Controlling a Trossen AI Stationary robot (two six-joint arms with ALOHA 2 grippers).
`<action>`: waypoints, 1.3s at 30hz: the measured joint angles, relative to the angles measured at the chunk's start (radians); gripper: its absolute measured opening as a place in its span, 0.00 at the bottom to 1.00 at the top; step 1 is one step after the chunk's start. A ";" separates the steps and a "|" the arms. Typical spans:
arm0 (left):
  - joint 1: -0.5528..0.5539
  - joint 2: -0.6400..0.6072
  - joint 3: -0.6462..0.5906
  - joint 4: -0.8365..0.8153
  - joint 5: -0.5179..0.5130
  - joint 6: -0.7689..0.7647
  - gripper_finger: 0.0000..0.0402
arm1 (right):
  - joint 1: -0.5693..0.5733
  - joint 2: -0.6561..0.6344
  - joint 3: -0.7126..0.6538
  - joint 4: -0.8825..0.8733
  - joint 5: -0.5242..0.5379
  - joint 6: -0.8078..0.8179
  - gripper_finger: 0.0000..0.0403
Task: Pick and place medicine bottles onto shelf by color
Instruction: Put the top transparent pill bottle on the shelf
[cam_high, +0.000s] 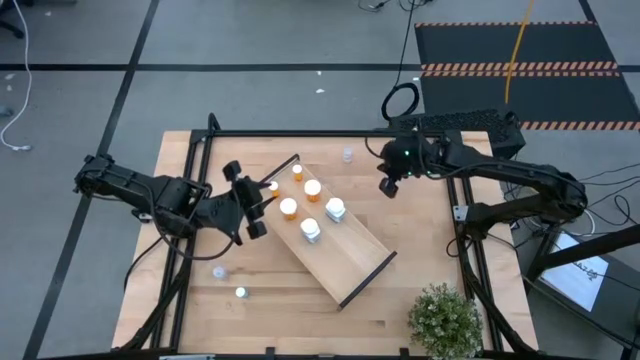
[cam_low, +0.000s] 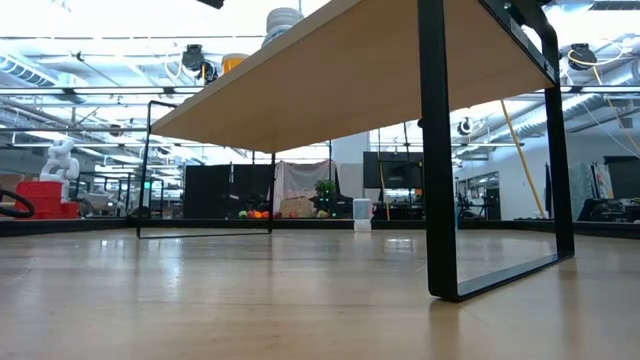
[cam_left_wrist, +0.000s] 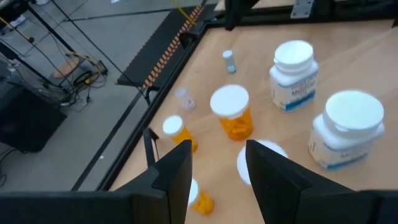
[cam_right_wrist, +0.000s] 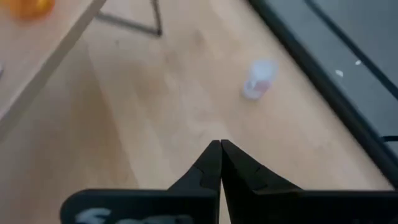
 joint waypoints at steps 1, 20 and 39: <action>0.004 0.000 0.000 0.009 0.001 0.010 0.38 | -0.008 0.004 0.000 0.026 0.001 0.007 0.00; 0.016 0.000 0.000 0.015 0.009 0.007 0.38 | -0.184 0.464 0.124 0.319 -0.058 -0.065 0.27; 0.016 0.000 0.000 0.007 0.010 0.009 0.38 | -0.208 0.595 0.171 0.416 -0.086 -0.125 0.61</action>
